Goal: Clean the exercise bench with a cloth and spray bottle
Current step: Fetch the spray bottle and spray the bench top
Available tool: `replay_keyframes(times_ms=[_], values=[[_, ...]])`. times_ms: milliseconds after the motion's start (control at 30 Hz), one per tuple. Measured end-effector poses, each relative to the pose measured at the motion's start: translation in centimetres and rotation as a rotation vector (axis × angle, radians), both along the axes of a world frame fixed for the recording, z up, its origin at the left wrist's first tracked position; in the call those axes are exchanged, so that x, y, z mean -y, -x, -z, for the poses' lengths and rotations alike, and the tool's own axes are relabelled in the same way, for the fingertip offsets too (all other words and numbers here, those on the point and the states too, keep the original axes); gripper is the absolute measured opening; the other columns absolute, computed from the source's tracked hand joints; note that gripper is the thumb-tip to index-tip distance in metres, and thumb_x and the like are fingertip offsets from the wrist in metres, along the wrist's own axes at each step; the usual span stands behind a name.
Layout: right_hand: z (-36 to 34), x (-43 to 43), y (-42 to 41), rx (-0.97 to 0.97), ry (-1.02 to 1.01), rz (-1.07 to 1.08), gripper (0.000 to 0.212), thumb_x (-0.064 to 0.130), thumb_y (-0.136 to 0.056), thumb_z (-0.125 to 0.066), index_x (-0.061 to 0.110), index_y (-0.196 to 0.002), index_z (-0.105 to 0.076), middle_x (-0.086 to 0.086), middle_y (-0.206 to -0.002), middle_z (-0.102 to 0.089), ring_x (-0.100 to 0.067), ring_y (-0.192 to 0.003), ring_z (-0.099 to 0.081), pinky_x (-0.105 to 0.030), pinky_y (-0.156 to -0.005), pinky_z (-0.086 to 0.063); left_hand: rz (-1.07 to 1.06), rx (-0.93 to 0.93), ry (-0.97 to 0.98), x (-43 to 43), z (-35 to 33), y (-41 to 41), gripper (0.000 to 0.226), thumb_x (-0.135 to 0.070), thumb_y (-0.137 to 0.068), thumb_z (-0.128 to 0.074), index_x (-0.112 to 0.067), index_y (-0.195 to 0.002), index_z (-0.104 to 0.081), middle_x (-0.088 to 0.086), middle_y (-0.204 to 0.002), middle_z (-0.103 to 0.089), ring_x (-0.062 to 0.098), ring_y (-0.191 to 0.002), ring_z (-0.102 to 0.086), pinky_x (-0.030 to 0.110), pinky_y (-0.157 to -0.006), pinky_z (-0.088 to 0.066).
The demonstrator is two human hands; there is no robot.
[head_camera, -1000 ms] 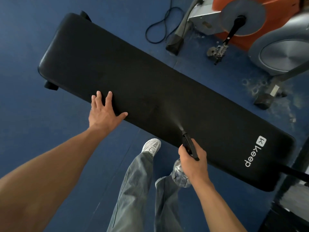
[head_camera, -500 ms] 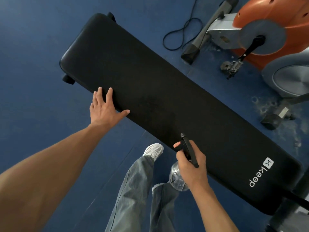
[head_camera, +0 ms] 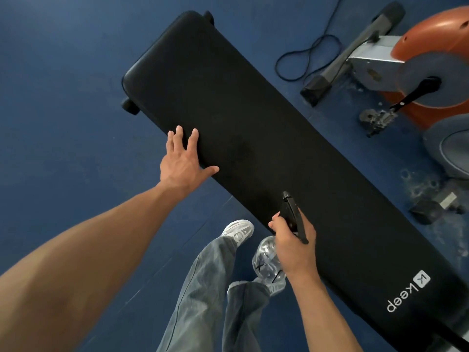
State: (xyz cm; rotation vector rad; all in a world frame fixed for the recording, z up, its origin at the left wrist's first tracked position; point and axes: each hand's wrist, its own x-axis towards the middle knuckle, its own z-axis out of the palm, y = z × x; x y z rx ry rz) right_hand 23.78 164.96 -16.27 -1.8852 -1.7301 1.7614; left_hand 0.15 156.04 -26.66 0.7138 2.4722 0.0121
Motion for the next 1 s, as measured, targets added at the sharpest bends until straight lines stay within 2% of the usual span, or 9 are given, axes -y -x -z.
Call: replay_keyframes(times_ms=[200,300,433,567,667,733,867,933,1000], values=[[-1.0,-1.1,4.7,-0.059,0.007,-0.021,0.012,0.012,-0.093,-0.056,0.013,-0.086,-0.066,0.010,-0.063,-0.051,-0.004,-0.055,-0.045,-0.013,-0.052,-0.043,-0.021,-0.043,-0.063,0.7,0.4,0.5,0.111,-0.073,-0.074,-0.070,-0.028,-0.159,-0.014,0.012,-0.167,-0.006,0.034,-0.155,-0.004,0.053,-0.121,-0.024],[-1.2,-1.8,7.2,-0.043,0.009,-0.018,0.012,0.019,-0.094,-0.058,0.017,-0.085,-0.066,0.011,-0.069,-0.057,0.000,-0.062,-0.052,-0.017,-0.063,-0.048,-0.116,-0.052,-0.055,0.9,0.4,1.1,0.114,-0.072,-0.076,-0.069,-0.025,-0.160,-0.009,0.013,-0.168,0.000,0.034,-0.155,-0.004,0.052,-0.123,-0.020],[-1.1,-2.1,9.4,0.034,0.056,-0.062,0.014,0.033,-0.089,-0.060,0.025,-0.083,-0.069,0.005,-0.091,-0.068,-0.012,-0.089,-0.064,-0.035,-0.080,-0.050,-0.087,-0.008,0.031,0.5,0.4,1.7,0.115,-0.073,-0.079,-0.065,-0.021,-0.161,-0.003,0.019,-0.167,0.006,0.040,-0.142,-0.038,0.047,-0.119,-0.029],[-1.5,-1.2,10.0,0.065,0.044,-0.097,0.018,0.028,-0.084,-0.060,0.023,-0.067,-0.058,0.004,-0.078,-0.063,-0.015,-0.078,-0.060,-0.042,-0.080,-0.053,-0.081,0.010,0.068,0.0,0.0,2.1,0.115,-0.073,-0.078,-0.066,-0.022,-0.160,-0.003,0.020,-0.167,0.006,0.037,-0.141,-0.043,0.049,-0.119,-0.030],[-1.8,-0.4,10.0,0.080,0.062,-0.098,0.019,0.027,-0.081,-0.059,0.023,-0.063,-0.053,0.002,-0.077,-0.061,-0.017,-0.075,-0.056,-0.044,-0.078,-0.052,-0.072,0.002,0.091,0.0,0.1,2.1,0.114,-0.075,-0.078,-0.064,-0.025,-0.160,-0.002,0.017,-0.168,0.007,0.037,-0.138,-0.046,0.051,-0.117,-0.032],[-1.9,-0.1,10.2,0.078,0.073,-0.110,0.019,0.029,-0.078,-0.057,0.023,-0.061,-0.052,0.003,-0.073,-0.058,-0.016,-0.071,-0.054,-0.043,-0.074,-0.050,-0.072,0.000,0.087,0.1,0.4,2.2,0.114,-0.075,-0.078,-0.064,-0.026,-0.160,-0.002,0.016,-0.168,0.006,0.037,-0.143,-0.039,0.054,-0.120,-0.026],[-2.1,-0.4,11.3,0.018,0.047,-0.118,0.021,0.020,-0.086,-0.059,0.018,-0.066,-0.052,0.006,-0.066,-0.053,-0.006,-0.059,-0.050,-0.031,-0.063,-0.045,-0.056,-0.056,0.079,0.5,0.9,2.2,0.115,-0.079,-0.077,-0.060,-0.023,-0.160,-0.004,0.018,-0.168,0.001,0.038,-0.155,0.000,0.060,-0.124,0.000],[-2.4,-0.8,12.2,-0.049,0.036,-0.135,0.013,0.019,-0.091,-0.060,0.014,-0.079,-0.061,0.006,-0.071,-0.057,0.000,-0.058,-0.051,-0.020,-0.061,-0.047,-0.021,-0.073,0.087,0.4,1.2,2.1,0.115,-0.078,-0.079,-0.059,-0.018,-0.160,-0.004,0.024,-0.167,0.001,0.038,-0.155,0.007,0.058,-0.124,0.003],[-2.6,-1.2,13.5,-0.077,0.021,-0.183,0.009,0.020,-0.092,-0.060,0.018,-0.087,-0.066,0.007,-0.075,-0.060,0.001,-0.059,-0.051,-0.019,-0.062,-0.047,-0.009,-0.058,0.093,0.0,1.2,2.2,0.115,-0.074,-0.082,-0.060,-0.012,-0.160,-0.003,0.029,-0.165,0.002,0.040,-0.155,0.007,0.055,-0.125,-0.001]])
